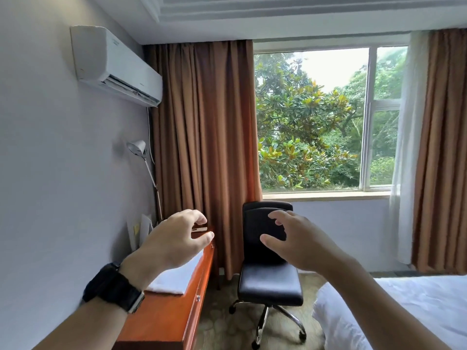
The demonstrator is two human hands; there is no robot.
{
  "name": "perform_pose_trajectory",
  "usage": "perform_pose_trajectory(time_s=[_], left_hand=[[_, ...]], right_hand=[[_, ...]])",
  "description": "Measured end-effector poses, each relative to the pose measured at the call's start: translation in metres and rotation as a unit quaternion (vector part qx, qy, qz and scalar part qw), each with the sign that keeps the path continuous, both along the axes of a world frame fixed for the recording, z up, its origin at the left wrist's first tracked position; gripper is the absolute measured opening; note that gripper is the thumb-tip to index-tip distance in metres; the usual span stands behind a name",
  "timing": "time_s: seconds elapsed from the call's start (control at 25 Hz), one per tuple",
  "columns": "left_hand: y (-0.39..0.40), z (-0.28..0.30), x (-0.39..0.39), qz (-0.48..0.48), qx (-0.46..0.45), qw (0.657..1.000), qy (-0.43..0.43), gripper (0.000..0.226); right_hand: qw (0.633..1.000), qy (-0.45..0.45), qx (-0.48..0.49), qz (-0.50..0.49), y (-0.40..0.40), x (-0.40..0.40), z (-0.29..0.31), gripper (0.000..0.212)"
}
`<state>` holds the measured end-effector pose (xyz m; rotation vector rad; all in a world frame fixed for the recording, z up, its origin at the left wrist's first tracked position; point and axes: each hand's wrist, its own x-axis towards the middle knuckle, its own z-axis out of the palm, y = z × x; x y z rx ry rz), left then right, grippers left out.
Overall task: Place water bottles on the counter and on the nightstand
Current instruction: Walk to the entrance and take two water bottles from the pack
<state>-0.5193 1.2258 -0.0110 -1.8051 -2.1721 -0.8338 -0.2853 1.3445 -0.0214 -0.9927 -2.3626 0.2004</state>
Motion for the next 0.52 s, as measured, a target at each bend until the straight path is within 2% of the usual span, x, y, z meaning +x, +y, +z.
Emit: perform_pose_trajectory(time_s=[0.28, 0.4, 0.52], left_hand=[[0.168, 0.014, -0.064, -0.015, 0.012, 1.0, 0.004, 0.038], [0.245, 0.011, -0.067, -0.066, 0.016, 0.998, 0.017, 0.038], [0.328, 0.007, -0.039, -0.157, 0.011, 0.987, 0.021, 0.039]], right_hand=[[1.0, -0.017, -0.005, -0.023, 0.154, -0.054, 0.017, 0.067], [0.998, -0.018, -0.002, -0.065, 0.198, -0.047, 0.019, 0.065], [0.987, -0.017, 0.011, -0.158, 0.229, -0.013, 0.017, 0.066]])
